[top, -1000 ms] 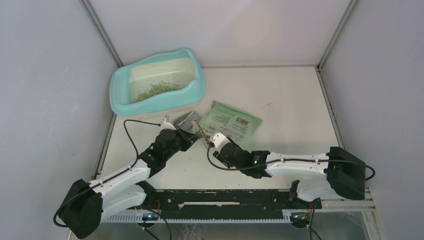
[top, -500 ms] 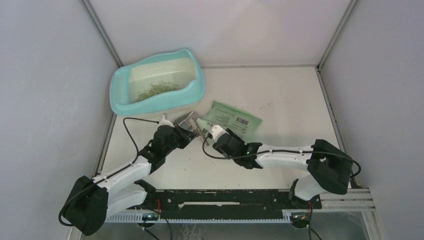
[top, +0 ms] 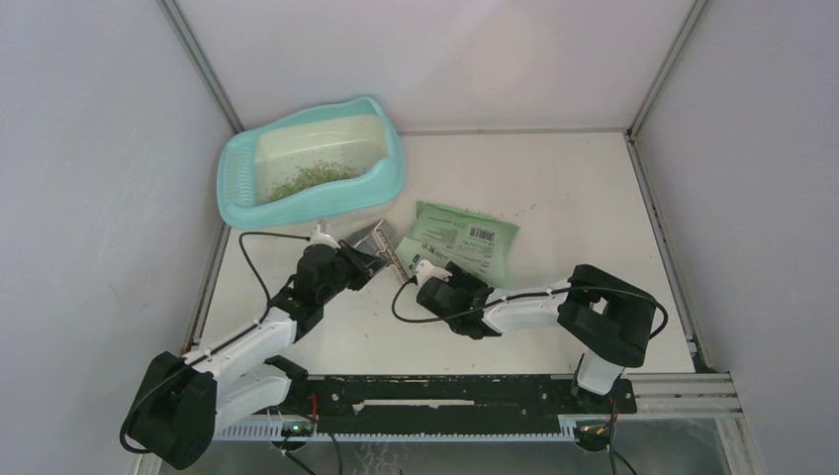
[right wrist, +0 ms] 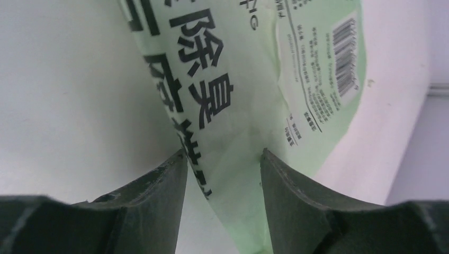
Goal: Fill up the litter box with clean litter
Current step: Adjust the cat litter bag at the center of the board.
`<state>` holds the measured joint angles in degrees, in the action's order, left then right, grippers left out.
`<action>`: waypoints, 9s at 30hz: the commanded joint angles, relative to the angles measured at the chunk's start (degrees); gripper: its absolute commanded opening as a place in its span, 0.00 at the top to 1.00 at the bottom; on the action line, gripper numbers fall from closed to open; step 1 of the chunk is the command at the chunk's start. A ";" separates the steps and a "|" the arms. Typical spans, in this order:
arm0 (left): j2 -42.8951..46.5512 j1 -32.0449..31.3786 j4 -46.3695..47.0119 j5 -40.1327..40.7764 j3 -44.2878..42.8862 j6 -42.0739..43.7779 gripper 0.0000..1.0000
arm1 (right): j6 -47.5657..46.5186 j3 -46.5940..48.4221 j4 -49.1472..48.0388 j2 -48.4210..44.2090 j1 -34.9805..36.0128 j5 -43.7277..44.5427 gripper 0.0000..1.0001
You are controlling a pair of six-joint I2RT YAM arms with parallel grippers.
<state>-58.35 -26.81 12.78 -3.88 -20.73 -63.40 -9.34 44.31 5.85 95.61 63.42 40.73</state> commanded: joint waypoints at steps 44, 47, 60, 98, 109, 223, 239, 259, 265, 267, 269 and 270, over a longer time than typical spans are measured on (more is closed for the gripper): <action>12.91 0.24 -8.37 3.53 2.76 -4.90 0.96 | 13.90 6.58 -15.91 0.47 19.78 27.14 1.00; 14.55 -0.36 -10.62 3.72 2.72 -5.28 0.96 | 15.71 8.17 -14.09 1.66 20.14 28.58 1.00; 26.31 -0.88 -23.19 8.67 4.23 -6.06 0.97 | 19.01 14.58 -13.68 6.44 22.07 22.75 1.00; 38.22 -1.89 -32.47 13.85 10.90 -8.66 0.97 | 26.15 4.95 3.53 -16.36 -0.42 -41.42 0.52; 35.55 -7.70 -32.26 18.43 8.66 -11.41 0.98 | 25.54 2.61 -0.05 -22.41 -1.39 -48.19 0.48; 27.01 -8.74 -25.05 9.74 -0.79 -4.83 0.97 | 100.82 3.83 -92.51 26.49 -35.02 -97.97 1.00; 19.85 -8.68 -22.77 7.21 -5.71 -2.40 0.97 | 95.35 -5.48 -75.40 -11.07 -64.85 -112.27 1.00; 14.72 -8.67 -21.21 2.64 -9.55 -0.08 0.98 | 24.02 31.61 31.49 -16.55 -51.59 -94.45 1.00; 18.43 -8.70 -23.47 3.66 -7.92 -0.54 0.97 | 30.42 23.92 18.35 -12.70 -50.81 -100.78 1.00; 18.71 -8.63 -23.90 3.70 -8.21 -0.47 0.97 | 31.97 22.90 16.23 -13.32 -52.80 -103.55 1.00; 17.76 -8.70 -22.98 3.66 -8.63 -0.58 0.97 | 30.55 23.27 18.43 -14.17 -54.77 -103.92 1.00; 16.91 -8.68 -22.25 3.53 -8.89 -0.73 0.97 | 29.32 23.65 20.39 -14.73 -55.91 -104.19 1.00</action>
<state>-40.38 -35.46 -11.70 -0.25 -29.56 -64.07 21.08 65.78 29.54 86.41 11.49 -58.33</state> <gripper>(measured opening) 0.050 0.007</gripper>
